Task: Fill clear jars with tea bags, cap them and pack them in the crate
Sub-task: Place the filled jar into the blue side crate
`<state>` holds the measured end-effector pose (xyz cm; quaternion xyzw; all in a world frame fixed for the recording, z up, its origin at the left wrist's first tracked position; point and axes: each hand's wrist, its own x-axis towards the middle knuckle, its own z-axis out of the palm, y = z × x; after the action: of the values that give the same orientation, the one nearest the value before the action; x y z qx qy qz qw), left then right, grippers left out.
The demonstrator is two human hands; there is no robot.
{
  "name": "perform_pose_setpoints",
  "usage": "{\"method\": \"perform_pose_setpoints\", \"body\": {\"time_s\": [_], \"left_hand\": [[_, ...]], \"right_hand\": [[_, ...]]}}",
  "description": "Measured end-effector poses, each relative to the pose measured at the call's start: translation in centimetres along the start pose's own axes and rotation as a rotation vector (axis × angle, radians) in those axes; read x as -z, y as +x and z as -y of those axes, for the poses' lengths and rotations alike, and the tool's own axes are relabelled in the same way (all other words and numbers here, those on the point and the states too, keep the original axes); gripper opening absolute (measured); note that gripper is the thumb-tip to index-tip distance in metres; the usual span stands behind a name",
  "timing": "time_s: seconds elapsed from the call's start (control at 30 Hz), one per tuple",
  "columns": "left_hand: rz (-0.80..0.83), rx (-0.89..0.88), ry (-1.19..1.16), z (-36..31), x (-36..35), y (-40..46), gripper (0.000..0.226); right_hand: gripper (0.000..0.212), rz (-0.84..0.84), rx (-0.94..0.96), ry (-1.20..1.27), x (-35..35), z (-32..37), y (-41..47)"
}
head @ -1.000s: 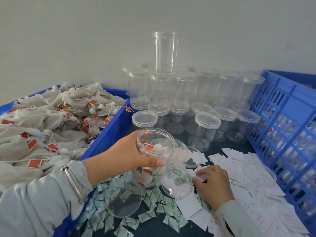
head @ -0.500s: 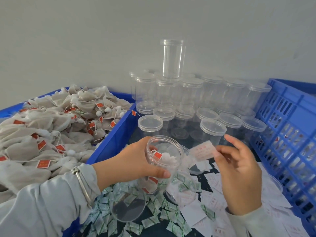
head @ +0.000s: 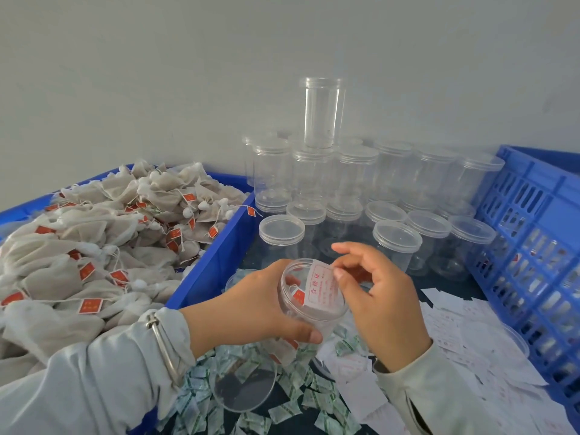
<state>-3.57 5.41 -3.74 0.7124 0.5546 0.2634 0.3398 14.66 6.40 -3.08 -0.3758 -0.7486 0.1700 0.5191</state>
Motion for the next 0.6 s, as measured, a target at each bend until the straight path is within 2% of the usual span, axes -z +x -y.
{"method": "perform_pose_setpoints", "body": {"time_s": [0.17,0.23,0.33,0.4,0.6], "left_hand": [[-0.011,-0.008,-0.002,-0.07,0.05,-0.16,0.092],[-0.023,-0.004,0.011,-0.07,0.08,-0.15,0.088],[-0.04,0.009,0.049,-0.02,0.05,-0.12,0.09],[-0.042,0.006,0.063,0.01,0.01,-0.11,0.093],[-0.116,0.002,0.006,-0.21,0.14,-0.06,0.092]], "right_hand": [[0.028,0.038,0.043,-0.082,0.28,-0.22,-0.16],[0.022,0.134,0.047,-0.123,0.52,-0.38,-0.18],[0.025,0.308,0.042,-0.206,0.43,-0.36,-0.32],[0.026,0.357,0.056,-0.251,0.2,-0.32,-0.44],[0.024,0.253,0.071,-0.178,0.81,0.38,-0.9]]}}
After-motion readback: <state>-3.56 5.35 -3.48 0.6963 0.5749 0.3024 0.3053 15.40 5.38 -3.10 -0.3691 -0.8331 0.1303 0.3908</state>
